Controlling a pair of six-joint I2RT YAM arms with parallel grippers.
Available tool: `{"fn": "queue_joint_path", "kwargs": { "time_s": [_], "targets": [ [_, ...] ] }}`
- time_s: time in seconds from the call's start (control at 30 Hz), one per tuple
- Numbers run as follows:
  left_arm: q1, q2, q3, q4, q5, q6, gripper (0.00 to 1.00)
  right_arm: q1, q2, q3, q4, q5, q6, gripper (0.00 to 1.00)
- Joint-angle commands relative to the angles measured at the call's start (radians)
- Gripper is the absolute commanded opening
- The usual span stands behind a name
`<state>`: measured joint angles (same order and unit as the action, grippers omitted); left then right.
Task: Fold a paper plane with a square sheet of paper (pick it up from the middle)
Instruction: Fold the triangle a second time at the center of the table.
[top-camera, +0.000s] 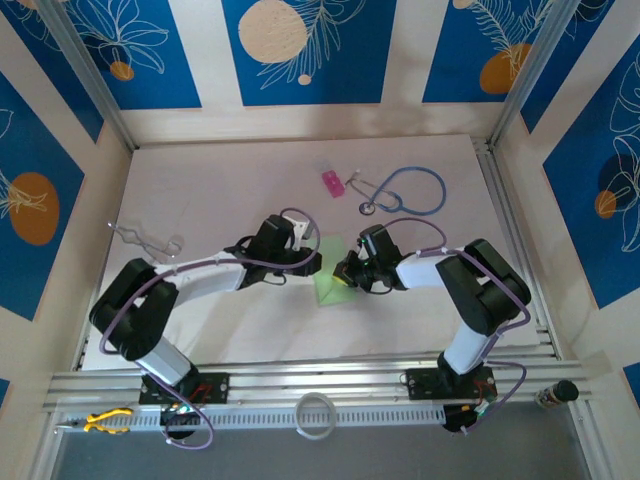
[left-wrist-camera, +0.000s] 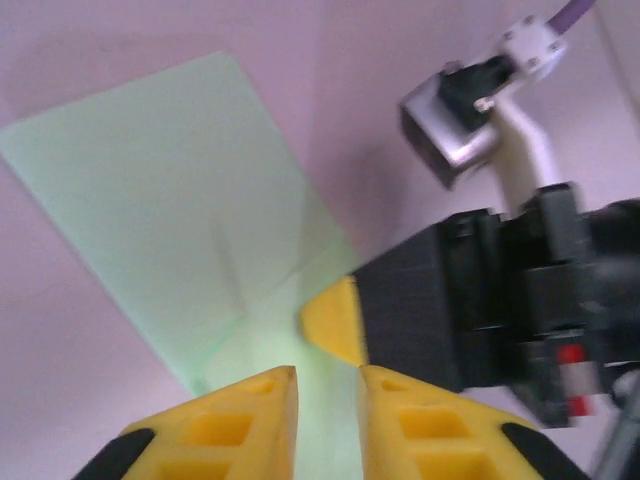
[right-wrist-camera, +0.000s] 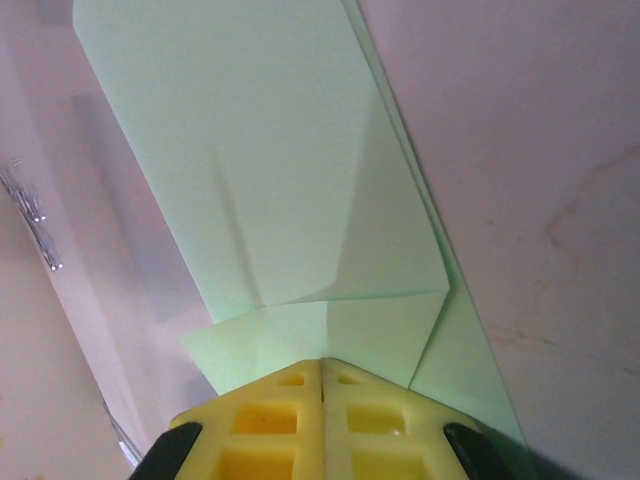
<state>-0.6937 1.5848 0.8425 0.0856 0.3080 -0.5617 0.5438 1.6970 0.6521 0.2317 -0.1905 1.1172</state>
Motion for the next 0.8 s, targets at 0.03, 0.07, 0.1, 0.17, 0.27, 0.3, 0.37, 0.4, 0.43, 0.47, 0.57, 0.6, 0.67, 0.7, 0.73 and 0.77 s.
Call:
{"fn": "queue_joint_path", "kwargs": {
  "time_s": [0.03,0.07,0.1,0.17,0.27,0.3,0.37,0.4,0.43,0.47,0.57,0.6,0.67,0.7,0.73,0.77],
  "targets": [
    [0.005,0.013,0.018,-0.057,0.174,-0.072,0.12,0.013,-0.006,-0.031,-0.11,0.058,0.044,0.0],
    [0.002,0.014,0.006,-0.039,0.189,-0.084,0.11,0.016,-0.005,-0.035,-0.104,0.062,0.051,0.0],
    [-0.001,0.019,-0.004,-0.021,0.2,-0.093,0.09,0.018,-0.006,-0.038,-0.097,0.064,0.057,0.0],
    [-0.004,0.036,-0.008,-0.004,0.229,-0.105,0.09,0.023,-0.008,-0.044,-0.091,0.071,0.067,0.0],
    [-0.013,0.075,-0.005,0.029,0.276,-0.123,0.08,0.028,-0.012,-0.048,-0.088,0.082,0.074,0.0],
    [-0.018,0.085,-0.002,0.036,0.286,-0.128,0.08,0.028,-0.011,-0.046,-0.091,0.083,0.073,0.0],
    [-0.025,0.106,0.0,0.042,0.29,-0.133,0.07,0.03,-0.014,-0.045,-0.098,0.084,0.072,0.0],
    [-0.026,0.118,0.005,0.041,0.293,-0.136,0.07,0.028,-0.014,-0.045,-0.098,0.085,0.072,0.0],
    [-0.027,0.131,0.008,0.036,0.298,-0.14,0.07,0.028,-0.013,-0.046,-0.098,0.085,0.071,0.0],
    [-0.029,0.144,0.012,0.033,0.305,-0.141,0.07,0.028,-0.013,-0.044,-0.098,0.083,0.071,0.0],
    [-0.039,0.165,0.019,0.025,0.314,-0.14,0.07,0.028,-0.013,-0.044,-0.104,0.083,0.069,0.0],
    [-0.042,0.168,0.023,0.021,0.316,-0.138,0.06,0.029,-0.013,-0.045,-0.104,0.083,0.069,0.0],
    [-0.049,0.179,0.029,0.003,0.31,-0.131,0.04,0.028,-0.014,-0.043,-0.105,0.083,0.069,0.0],
    [-0.05,0.184,0.032,-0.005,0.309,-0.128,0.03,0.027,-0.013,-0.042,-0.106,0.083,0.069,0.0],
    [-0.051,0.189,0.035,-0.014,0.307,-0.127,0.03,0.028,-0.011,-0.04,-0.107,0.082,0.069,0.0],
    [-0.052,0.191,0.033,-0.017,0.302,-0.126,0.01,0.028,-0.011,-0.04,-0.107,0.081,0.067,0.0]
  ]
}}
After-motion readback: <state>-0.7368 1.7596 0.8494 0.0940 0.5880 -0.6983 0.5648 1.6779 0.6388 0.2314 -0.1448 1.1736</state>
